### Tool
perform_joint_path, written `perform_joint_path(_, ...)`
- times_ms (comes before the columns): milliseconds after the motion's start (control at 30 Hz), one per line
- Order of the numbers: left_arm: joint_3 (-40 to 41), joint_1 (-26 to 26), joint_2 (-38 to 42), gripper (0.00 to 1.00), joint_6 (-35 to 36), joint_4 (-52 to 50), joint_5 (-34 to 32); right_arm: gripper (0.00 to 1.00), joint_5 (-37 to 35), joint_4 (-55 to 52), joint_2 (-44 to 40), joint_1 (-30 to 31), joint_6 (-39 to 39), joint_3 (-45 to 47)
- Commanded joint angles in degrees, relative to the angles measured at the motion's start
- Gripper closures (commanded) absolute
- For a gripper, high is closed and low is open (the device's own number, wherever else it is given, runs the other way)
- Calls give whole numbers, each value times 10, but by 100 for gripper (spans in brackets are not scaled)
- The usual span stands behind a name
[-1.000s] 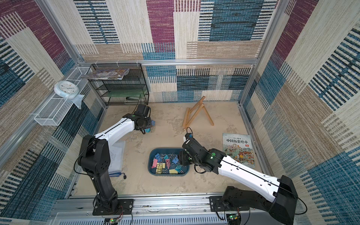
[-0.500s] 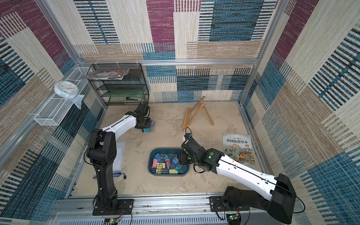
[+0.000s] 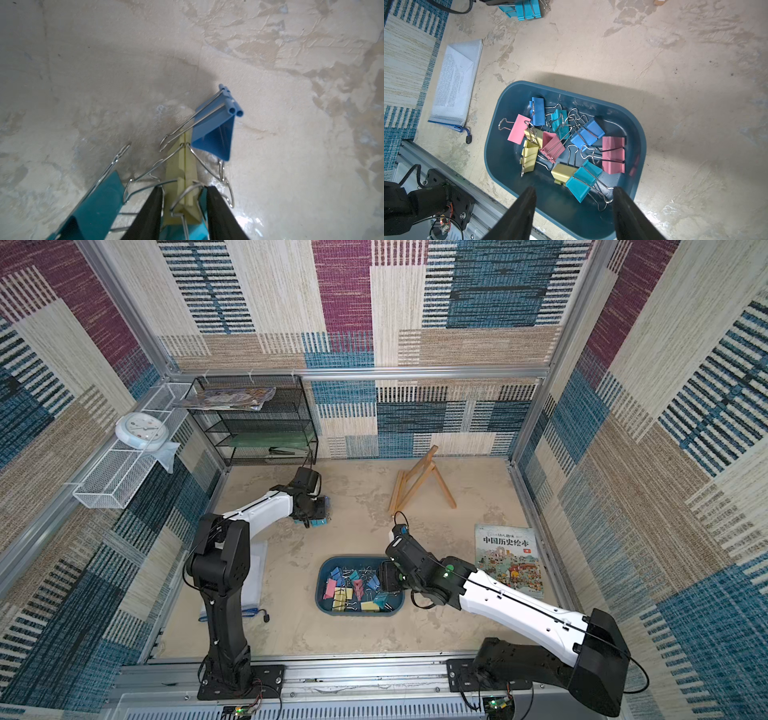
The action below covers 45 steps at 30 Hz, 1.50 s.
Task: Put the binder clips in the storage box
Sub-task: Pick up the binder clip at the center of the board.
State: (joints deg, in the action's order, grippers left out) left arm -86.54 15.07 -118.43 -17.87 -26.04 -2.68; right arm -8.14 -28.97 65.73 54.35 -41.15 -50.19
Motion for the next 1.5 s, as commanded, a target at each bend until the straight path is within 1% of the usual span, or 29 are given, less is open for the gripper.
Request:
perform_joint_path(0, 23, 0, 8, 44, -11, -12, 23, 37, 6, 7, -5, 1, -6, 4)
perform_joint_path(33, 32, 0, 14, 41, -14, -7, 26, 37, 6, 9, -6, 1, -6, 5)
perform_joint_path(267, 97, -1, 61, 38, -41, 28, 51, 37, 11, 13, -12, 1, -9, 7)
perform_joint_path(333, 122, 0, 73, 32, -54, 44, 60, 37, 11, 14, -15, 1, -11, 8)
perform_joint_path(433, 137, 0, 75, 20, -70, 58, 74, 36, 14, 21, -18, 1, -13, 12)
perform_joint_path(500, 139, 0, 69, 17, -76, 65, 78, 36, 15, 23, -17, 1, -13, 12)
perform_joint_path(567, 140, 0, 64, 19, -76, 80, 78, 36, 17, 22, -15, 1, -13, 10)
perform_joint_path(633, 137, 0, 56, 27, -66, 90, 77, 36, 18, 22, -13, 1, -15, 10)
perform_joint_path(733, 122, 0, 41, 35, -50, 77, 73, 36, 19, 22, -14, 1, -17, 8)
perform_joint_path(800, 127, 0, 48, 38, -50, 74, 74, 36, 17, 22, -15, 1, -20, 9)
perform_joint_path(867, 148, 0, 76, 38, -55, 86, 74, 36, 17, 26, -15, 1, -23, 11)
perform_joint_path(967, 164, 1, 135, 32, -55, 68, 47, 36, 20, 31, -11, 1, -21, 10)
perform_joint_path(1067, 170, 1, 189, 32, -48, 42, 5, 36, 21, 31, -5, 1, -17, 5)
perform_joint_path(1133, 159, 1, 204, 34, -38, 7, -43, 36, 22, 31, -3, 1, -15, 4)
perform_joint_path(1267, 130, 0, 184, 37, -10, -42, -139, 34, 23, 34, -3, 0, -13, 7)
perform_joint_path(1333, 112, 0, 157, 37, 3, -55, -163, 29, 24, 33, -4, 1, -12, 5)
perform_joint_path(1467, 78, 0, 105, 38, 13, -62, -177, 22, 21, 34, -8, 1, -10, 5)
